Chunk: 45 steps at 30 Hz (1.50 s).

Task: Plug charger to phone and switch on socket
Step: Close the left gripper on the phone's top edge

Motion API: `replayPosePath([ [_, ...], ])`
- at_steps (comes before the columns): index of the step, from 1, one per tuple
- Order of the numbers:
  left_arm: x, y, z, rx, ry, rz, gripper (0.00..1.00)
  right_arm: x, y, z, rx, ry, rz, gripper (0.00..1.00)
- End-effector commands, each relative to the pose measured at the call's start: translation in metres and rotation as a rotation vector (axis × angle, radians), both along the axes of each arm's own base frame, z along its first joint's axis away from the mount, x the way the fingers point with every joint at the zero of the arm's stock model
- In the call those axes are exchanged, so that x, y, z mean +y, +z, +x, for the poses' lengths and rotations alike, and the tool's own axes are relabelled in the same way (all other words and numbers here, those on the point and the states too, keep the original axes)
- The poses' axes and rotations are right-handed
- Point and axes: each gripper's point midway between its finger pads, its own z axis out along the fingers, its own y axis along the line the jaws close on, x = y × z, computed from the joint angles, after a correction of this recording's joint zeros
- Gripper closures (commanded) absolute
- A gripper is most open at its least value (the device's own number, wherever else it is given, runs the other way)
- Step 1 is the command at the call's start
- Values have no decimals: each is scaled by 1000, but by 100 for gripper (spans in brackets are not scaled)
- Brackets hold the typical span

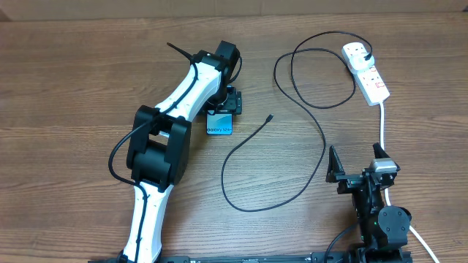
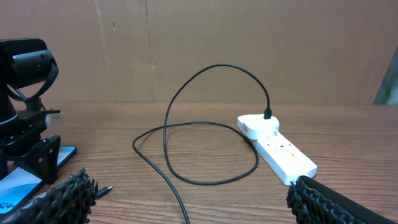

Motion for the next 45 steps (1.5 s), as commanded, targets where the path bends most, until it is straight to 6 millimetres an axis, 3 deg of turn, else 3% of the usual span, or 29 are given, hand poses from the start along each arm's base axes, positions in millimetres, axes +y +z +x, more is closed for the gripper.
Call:
replayPosePath([
  [1, 1, -36, -9, 55, -17, 28, 13, 1, -2, 0, -3, 3, -1, 0],
  [29, 6, -36, -9, 56, -23, 52, 27, 1, -2, 0, -2, 4, -1, 0],
  [45, 5, -26, -11, 75, -22, 51, 25, 1, -2, 0, -2, 4, -1, 0],
])
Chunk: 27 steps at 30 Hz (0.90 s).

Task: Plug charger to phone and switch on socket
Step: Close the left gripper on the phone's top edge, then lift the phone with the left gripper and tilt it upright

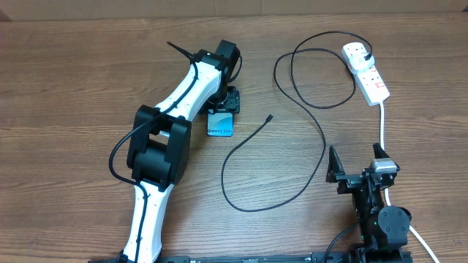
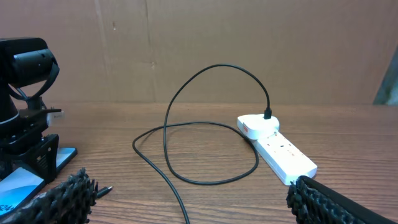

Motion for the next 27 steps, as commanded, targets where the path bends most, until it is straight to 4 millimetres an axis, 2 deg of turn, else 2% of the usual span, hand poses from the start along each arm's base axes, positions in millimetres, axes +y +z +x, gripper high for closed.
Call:
replayPosePath([
  [1, 5, -23, -12, 73, -19, 46, 26, 1, -2, 0, -4, 3, -1, 0],
  [11, -12, 0, -7, 81, -17, -37, 27, 1, -2, 0, -3, 3, -1, 0],
  [27, -14, 8, -10, 133, 18, -131, 29, 1, -2, 0, -4, 3, -1, 0],
])
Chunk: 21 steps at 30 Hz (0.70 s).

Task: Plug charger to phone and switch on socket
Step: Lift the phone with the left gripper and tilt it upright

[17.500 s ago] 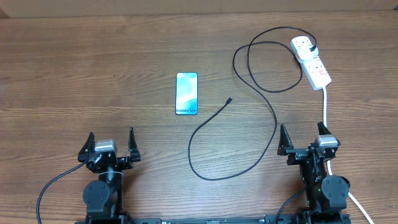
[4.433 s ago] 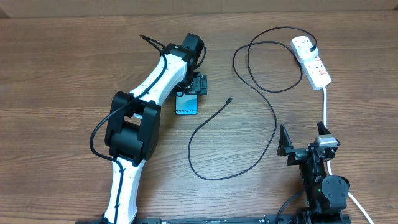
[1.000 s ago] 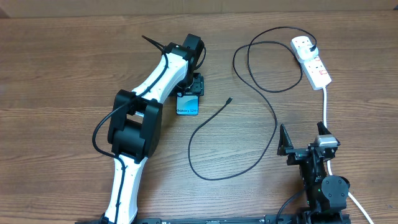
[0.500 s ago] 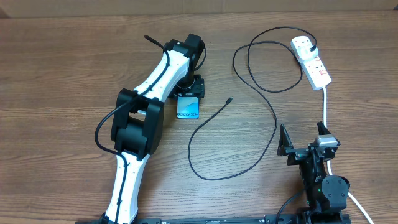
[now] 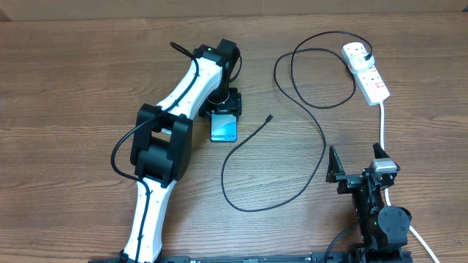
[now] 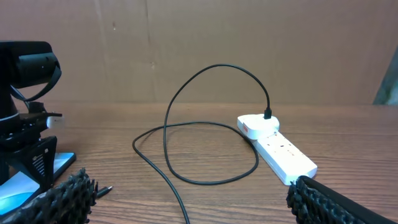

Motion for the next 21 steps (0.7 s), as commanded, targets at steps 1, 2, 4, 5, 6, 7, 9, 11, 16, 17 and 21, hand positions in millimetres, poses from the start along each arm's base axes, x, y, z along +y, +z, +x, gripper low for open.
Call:
replayPosePath([
  [1, -6, 6, 6, 21, 22, -90, 29, 1, -2, 0, -3, 3, -1, 0],
  [2, -7, 8, 6, 26, 27, -108, 29, 1, -2, 0, -3, 3, -1, 0],
  [4, -10, 12, 6, 39, 37, -148, 29, 1, -2, 0, -3, 3, -1, 0],
  [5, -12, 15, 6, 48, 45, -174, 29, 1, -2, 0, -2, 2, -1, 0],
  [6, -14, 17, 6, 57, 51, -201, 29, 1, -2, 0, -2, 3, -1, 0],
  [7, -16, 20, 6, 66, 58, -229, 29, 1, -2, 0, -3, 3, -1, 0],
  [9, -20, 26, 7, 82, 72, -288, 28, 1, -2, 0, -2, 3, -1, 0],
  [11, -25, 31, 7, 101, 87, -355, 29, 1, -2, 0, -2, 3, -1, 0],
  [16, -30, 45, 9, 144, 128, -505, 28, 1, -2, 0, -3, 3, -1, 0],
  [17, -32, 49, 10, 155, 137, -542, 28, 1, -2, 0, -3, 3, -1, 0],
  [21, -39, 68, 13, 189, 165, -699, 29, 1, -2, 0, -2, 3, -1, 0],
])
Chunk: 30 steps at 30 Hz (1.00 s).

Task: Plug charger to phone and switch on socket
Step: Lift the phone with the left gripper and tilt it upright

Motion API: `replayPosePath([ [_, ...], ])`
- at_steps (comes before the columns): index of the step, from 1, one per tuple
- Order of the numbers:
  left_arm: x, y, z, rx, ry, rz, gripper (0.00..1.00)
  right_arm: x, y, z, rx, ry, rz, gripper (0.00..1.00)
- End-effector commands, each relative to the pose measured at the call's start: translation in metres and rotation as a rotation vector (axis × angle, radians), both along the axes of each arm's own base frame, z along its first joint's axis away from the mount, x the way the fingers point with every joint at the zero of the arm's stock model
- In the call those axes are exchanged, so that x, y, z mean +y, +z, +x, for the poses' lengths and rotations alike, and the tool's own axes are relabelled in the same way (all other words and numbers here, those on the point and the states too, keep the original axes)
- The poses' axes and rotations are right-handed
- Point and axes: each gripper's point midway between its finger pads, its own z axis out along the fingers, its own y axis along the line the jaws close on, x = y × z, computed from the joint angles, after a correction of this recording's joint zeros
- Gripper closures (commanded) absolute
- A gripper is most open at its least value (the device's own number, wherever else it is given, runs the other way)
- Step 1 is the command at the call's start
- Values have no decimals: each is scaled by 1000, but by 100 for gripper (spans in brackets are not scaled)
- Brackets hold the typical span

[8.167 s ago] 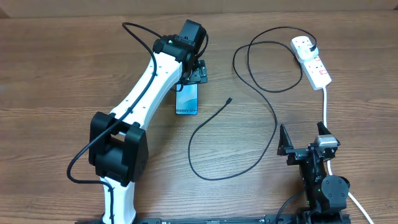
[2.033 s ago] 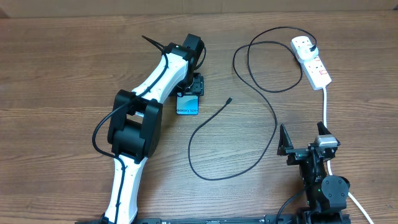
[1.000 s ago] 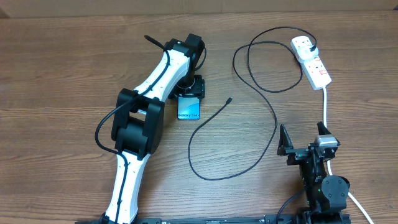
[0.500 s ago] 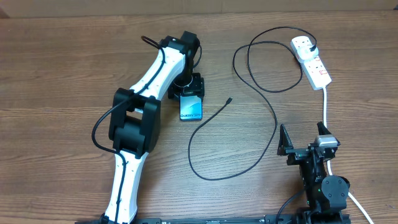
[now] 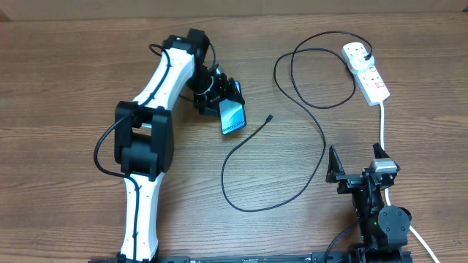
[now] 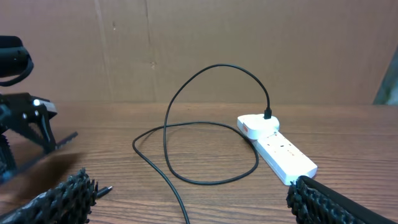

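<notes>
The phone (image 5: 232, 117), its blue screen lit, hangs tilted off the table with my left gripper (image 5: 218, 96) shut on its far end. In the right wrist view the phone (image 6: 61, 140) shows edge-on, raised above the wood. The black charger cable (image 5: 319, 131) loops across the table; its free plug tip (image 5: 270, 117) lies just right of the phone and also shows as the plug tip (image 6: 104, 190). The cable's other end enters the white socket strip (image 5: 368, 71), seen as the strip (image 6: 277, 147). My right gripper (image 5: 356, 156) rests open near the front edge, empty.
The strip's white lead (image 5: 383, 120) runs down past the right arm. A brown cardboard wall (image 6: 205, 43) closes off the back of the wooden table (image 5: 73, 109).
My left arm has swung to the left and the phone in its gripper has turned, shifted right and come up off the table at a tilt. The right arm, cable and strip have not moved.
At first the phone lay flat under my left gripper, beside the cable tip. It was then nudged a little, later turned to point toward the front edge. Now it is held, tilted, above the table. The right gripper stayed open and still.
</notes>
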Motion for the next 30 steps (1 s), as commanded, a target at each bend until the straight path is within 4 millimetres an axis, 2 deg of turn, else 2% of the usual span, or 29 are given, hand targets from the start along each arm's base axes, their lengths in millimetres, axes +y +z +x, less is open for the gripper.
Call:
replayPosePath([
  [1, -24, 44, 10, 24, 39, -315, 29, 1, -2, 0, -3, 3, -1, 0],
  [5, -30, 77, 20, 55, 91, -540, 28, 1, -2, 0, -3, 3, -1, 0],
  [11, -23, 117, 37, 165, 198, -761, 29, 1, -2, 0, -3, 3, -1, 0],
  [17, -9, 123, 45, 386, 367, -754, 26, 1, -2, 0, -3, 3, -1, 0],
  [21, -5, 126, 47, 495, 438, -746, 28, 1, -2, 0, -3, 3, -1, 0],
  [30, 0, 135, 58, 505, 448, -789, 30, 1, -2, 0, -3, 3, -1, 0],
])
